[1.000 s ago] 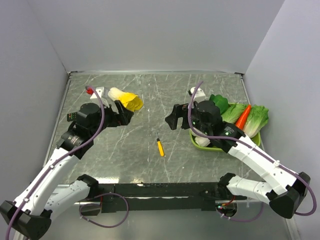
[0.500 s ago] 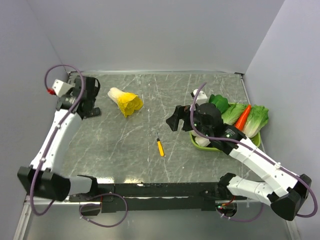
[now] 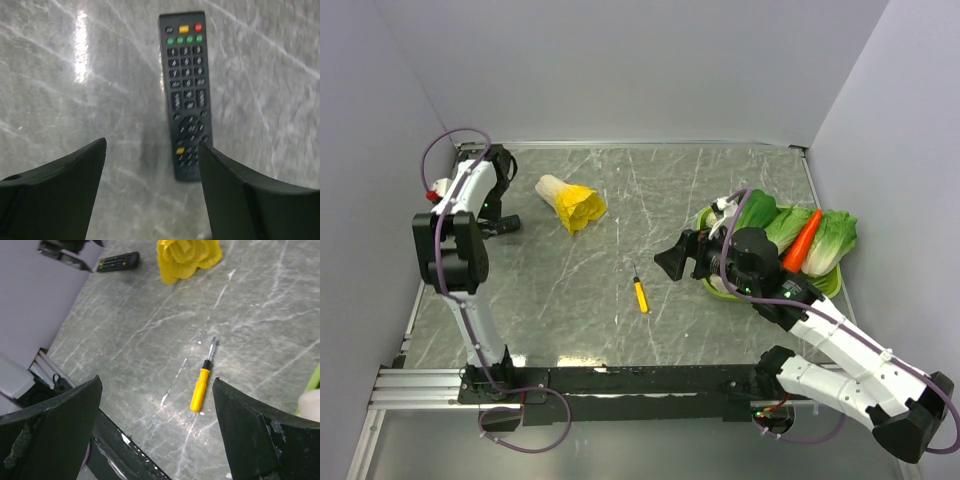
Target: Unload the batteries from the remote control
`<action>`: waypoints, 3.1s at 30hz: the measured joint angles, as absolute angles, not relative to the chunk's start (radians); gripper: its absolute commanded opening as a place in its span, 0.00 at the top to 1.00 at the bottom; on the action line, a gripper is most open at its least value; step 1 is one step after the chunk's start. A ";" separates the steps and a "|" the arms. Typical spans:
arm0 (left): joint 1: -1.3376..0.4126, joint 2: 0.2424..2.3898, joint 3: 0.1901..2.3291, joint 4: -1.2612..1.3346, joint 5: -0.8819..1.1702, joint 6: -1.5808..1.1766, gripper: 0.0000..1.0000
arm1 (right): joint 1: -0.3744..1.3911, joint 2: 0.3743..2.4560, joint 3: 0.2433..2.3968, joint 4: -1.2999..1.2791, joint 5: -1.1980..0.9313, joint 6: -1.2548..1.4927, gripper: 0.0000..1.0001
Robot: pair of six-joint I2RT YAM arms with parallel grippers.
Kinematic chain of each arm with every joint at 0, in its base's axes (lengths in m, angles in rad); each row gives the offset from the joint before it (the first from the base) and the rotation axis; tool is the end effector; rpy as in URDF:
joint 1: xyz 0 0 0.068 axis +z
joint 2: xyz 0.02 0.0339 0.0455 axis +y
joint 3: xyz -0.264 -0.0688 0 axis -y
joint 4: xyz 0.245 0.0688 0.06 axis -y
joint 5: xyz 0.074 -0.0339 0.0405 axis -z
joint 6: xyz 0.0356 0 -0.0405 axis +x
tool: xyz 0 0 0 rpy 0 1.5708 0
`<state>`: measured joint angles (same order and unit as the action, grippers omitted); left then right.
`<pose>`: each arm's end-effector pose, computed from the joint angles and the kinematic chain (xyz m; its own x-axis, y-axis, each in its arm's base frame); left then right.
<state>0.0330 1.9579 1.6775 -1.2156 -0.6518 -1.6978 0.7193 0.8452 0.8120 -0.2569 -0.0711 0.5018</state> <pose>0.3784 0.0341 0.2458 0.1972 -0.7825 -0.5906 -0.9796 -0.1331 -0.1507 0.1462 0.1314 0.3315 -0.5294 0.1741 -0.8303 -0.5176 0.7092 0.4787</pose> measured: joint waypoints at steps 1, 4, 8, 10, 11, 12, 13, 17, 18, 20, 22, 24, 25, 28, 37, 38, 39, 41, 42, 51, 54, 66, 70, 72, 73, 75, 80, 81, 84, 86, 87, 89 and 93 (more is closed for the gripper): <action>0.045 2.002 1.718 -1.236 -0.647 -1.703 0.14 | 0.719 0.836 0.792 -0.238 -0.080 0.501 0.00; 0.073 2.078 1.786 -1.241 -0.630 -1.707 0.05 | 0.719 0.831 0.766 -0.237 -0.088 0.500 0.00; 0.095 2.118 1.798 -1.209 -0.584 -1.681 0.01 | 0.719 0.847 0.768 -0.250 -0.082 0.483 0.00; 0.099 2.145 1.826 -1.204 -0.567 -1.669 0.02 | 0.719 0.852 0.768 -0.259 -0.073 0.474 0.00; 0.099 2.160 1.843 -1.201 -0.560 -1.665 0.02 | 0.719 0.853 0.768 -0.263 -0.070 0.472 0.00; 0.099 2.173 1.856 -1.200 -0.554 -1.664 0.03 | 0.719 0.853 0.768 -0.265 -0.067 0.470 0.00; 0.099 2.186 1.866 -1.195 -0.546 -1.665 0.02 | 0.719 0.853 0.768 -0.265 -0.064 0.468 0.00; 0.099 2.209 1.869 -1.188 -0.533 -1.667 0.02 | 0.719 0.853 0.768 -0.266 -0.056 0.455 0.00; 0.099 2.215 1.869 -1.189 -0.528 -1.669 0.02 | 0.719 0.853 0.768 -0.267 -0.053 0.454 0.00; 0.099 2.225 1.869 -1.189 -0.524 -1.669 0.03 | 0.719 0.855 0.770 -0.270 -0.047 0.450 0.00; 0.099 2.239 1.869 -1.189 -0.519 -1.668 0.03 | 0.719 0.857 0.774 -0.275 -0.042 0.448 0.00; 0.099 2.252 1.869 -1.190 -0.516 -1.669 0.03 | 0.719 0.858 0.778 -0.280 -0.038 0.447 0.00; 0.099 2.257 1.869 -1.190 -0.516 -1.670 0.03 | 0.719 0.858 0.780 -0.280 -0.036 0.448 0.00; 0.100 2.270 1.870 -1.190 -0.511 -1.666 0.09 | 0.719 0.857 0.781 -0.281 -0.027 0.447 0.00; 0.102 2.216 1.762 -1.092 -0.453 -1.612 0.44 | 0.719 0.855 0.783 -0.283 -0.022 0.444 0.00; 0.103 2.192 1.724 -1.066 -0.449 -1.599 0.56 | 0.719 0.852 0.783 -0.282 -0.027 0.444 0.00; 0.104 2.157 1.670 -1.035 -0.435 -1.579 0.60 | 0.719 0.848 0.783 -0.279 -0.029 0.444 0.00; 0.104 2.096 1.576 -1.002 -0.418 -1.551 0.68 | 0.719 0.833 0.783 -0.276 -0.034 0.447 0.00; 0.104 2.064 1.528 -0.985 -0.404 -1.528 0.69 | 0.719 0.823 0.783 -0.274 -0.035 0.448 0.00; 0.107 1.710 1.087 -0.575 -0.069 -1.209 0.97 | 0.719 0.871 0.870 -0.304 -0.021 0.449 0.00; 0.104 1.460 0.859 -0.305 0.194 -1.124 0.95 | 0.718 0.901 0.895 -0.272 -0.073 0.456 0.01; -0.181 0.999 0.404 0.636 0.752 -1.148 0.97 | 0.717 1.084 0.830 0.068 -0.503 0.539 0.00; -0.212 0.966 0.332 0.835 0.796 -1.209 0.97 | 0.728 1.159 0.829 0.196 -0.576 0.612 0.00; -0.221 0.970 0.325 0.896 0.808 -1.227 0.98 | 0.743 1.198 0.829 0.245 -0.594 0.634 0.00; -0.225 0.977 0.324 0.929 0.815 -1.239 0.98 | 0.754 1.218 0.829 0.262 -0.599 0.640 0.00; -0.237 0.999 0.319 1.016 0.829 -1.272 0.99 | 0.780 1.253 0.830 0.287 -0.608 0.647 0.00; -0.273 1.069 0.314 1.184 0.850 -1.345 0.99 | 0.825 1.316 0.832 0.329 -0.630 0.659 0.03; -0.281 1.082 0.314 1.201 0.851 -1.353 0.99 | 0.828 1.324 0.833 0.337 -0.633 0.662 0.05; -0.298 1.107 0.314 1.231 0.851 -1.375 0.99 | 0.835 1.345 0.850 0.359 -0.642 0.667 0.18; -0.305 1.114 0.314 1.238 0.852 -1.382 0.99 | 0.838 1.357 0.866 0.376 -0.648 0.670 0.27; -0.307 1.116 0.314 1.243 0.852 -1.383 0.99 | 0.840 1.363 0.871 0.392 -0.649 0.676 0.35; -0.310 1.117 0.314 1.251 0.852 -1.382 0.98 | 0.842 1.364 0.871 0.416 -0.648 0.683 0.44; -0.311 1.117 0.314 1.283 0.848 -1.382 0.83 | 0.842 1.364 0.860 0.449 -0.633 0.712 0.72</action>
<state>-0.3115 1.1168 0.3141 1.2827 0.8482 -1.3819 0.8417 1.3640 0.8600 0.4492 -0.6327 0.7124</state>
